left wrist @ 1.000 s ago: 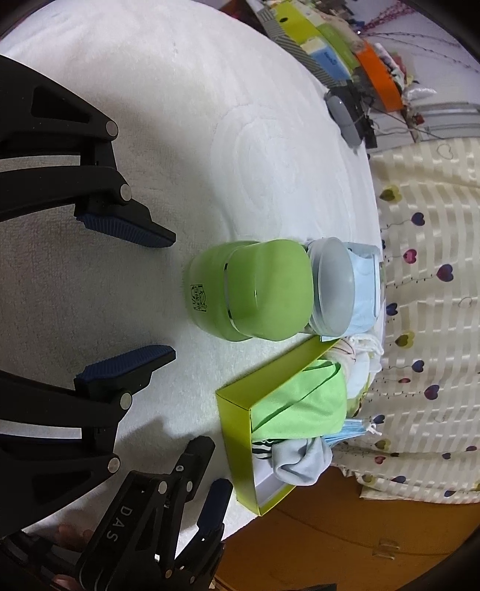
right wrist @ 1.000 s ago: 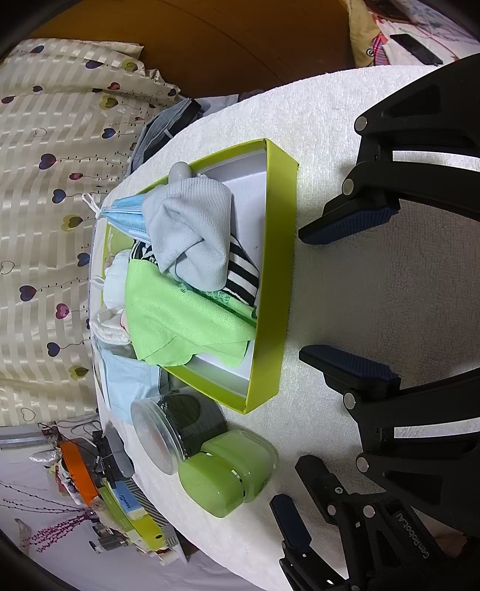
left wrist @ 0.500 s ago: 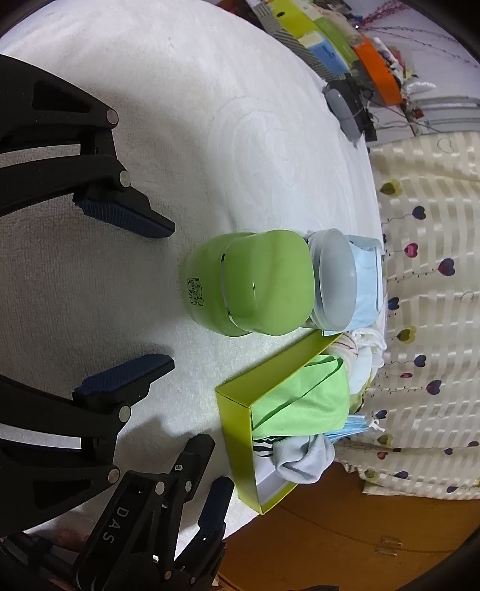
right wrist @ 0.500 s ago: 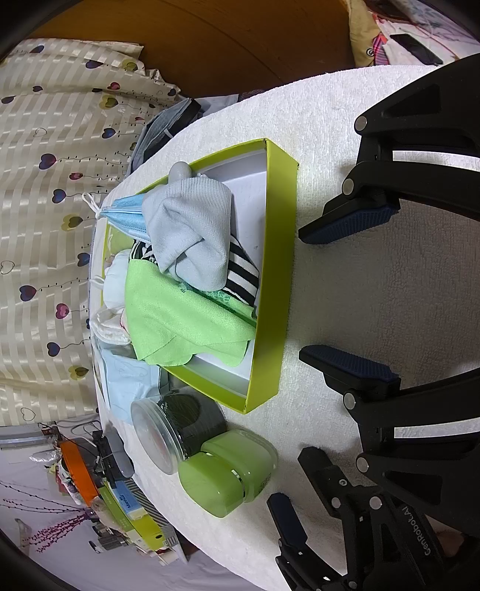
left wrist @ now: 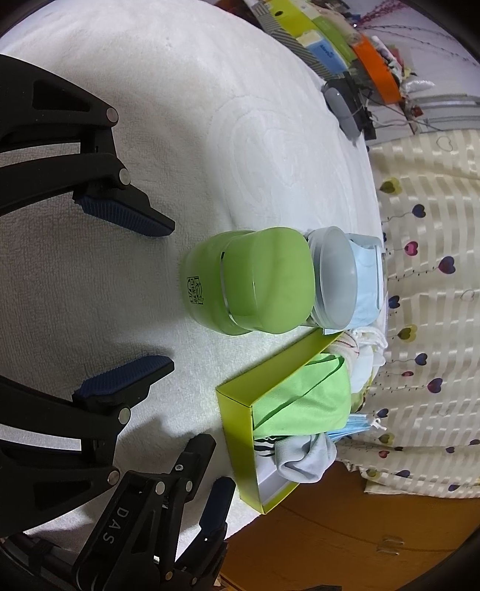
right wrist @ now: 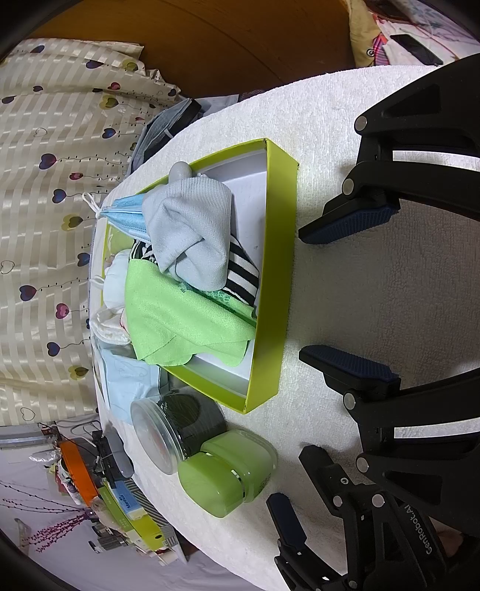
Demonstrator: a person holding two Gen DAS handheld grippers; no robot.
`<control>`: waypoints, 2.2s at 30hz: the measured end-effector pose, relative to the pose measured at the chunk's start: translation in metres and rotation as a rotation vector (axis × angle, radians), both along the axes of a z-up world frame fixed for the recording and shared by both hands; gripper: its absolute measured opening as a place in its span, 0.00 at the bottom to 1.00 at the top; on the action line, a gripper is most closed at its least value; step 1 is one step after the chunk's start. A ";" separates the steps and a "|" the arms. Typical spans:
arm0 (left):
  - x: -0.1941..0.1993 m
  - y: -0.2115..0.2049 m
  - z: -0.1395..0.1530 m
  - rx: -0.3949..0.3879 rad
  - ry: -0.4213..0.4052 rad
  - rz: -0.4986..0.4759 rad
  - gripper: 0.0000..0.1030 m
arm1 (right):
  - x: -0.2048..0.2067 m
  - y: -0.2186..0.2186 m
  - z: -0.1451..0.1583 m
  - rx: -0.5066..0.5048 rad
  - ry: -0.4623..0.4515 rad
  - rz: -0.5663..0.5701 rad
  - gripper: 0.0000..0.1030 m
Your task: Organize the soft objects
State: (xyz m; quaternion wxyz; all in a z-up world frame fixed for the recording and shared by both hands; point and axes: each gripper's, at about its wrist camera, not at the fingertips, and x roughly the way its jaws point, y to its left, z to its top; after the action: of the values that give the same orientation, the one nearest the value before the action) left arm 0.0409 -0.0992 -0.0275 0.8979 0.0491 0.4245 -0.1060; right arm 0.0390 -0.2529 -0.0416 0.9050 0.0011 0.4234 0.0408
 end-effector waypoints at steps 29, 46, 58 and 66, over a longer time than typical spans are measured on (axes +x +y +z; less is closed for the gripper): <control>-0.001 -0.002 0.000 0.003 0.000 -0.001 0.67 | 0.000 0.000 0.000 0.000 0.000 0.000 0.56; -0.001 -0.003 -0.001 0.004 0.000 -0.001 0.67 | 0.000 0.000 0.000 -0.001 0.000 0.000 0.56; -0.001 -0.003 -0.001 0.004 0.000 -0.001 0.67 | 0.000 0.000 0.000 -0.001 0.000 0.000 0.56; -0.001 -0.002 -0.001 0.004 0.000 -0.001 0.67 | 0.000 0.000 0.000 -0.001 0.000 0.000 0.56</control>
State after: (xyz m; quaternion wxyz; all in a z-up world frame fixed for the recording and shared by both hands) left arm 0.0398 -0.1015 -0.0280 0.8977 0.0510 0.4246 -0.1055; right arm 0.0387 -0.2527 -0.0413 0.9050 0.0007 0.4234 0.0404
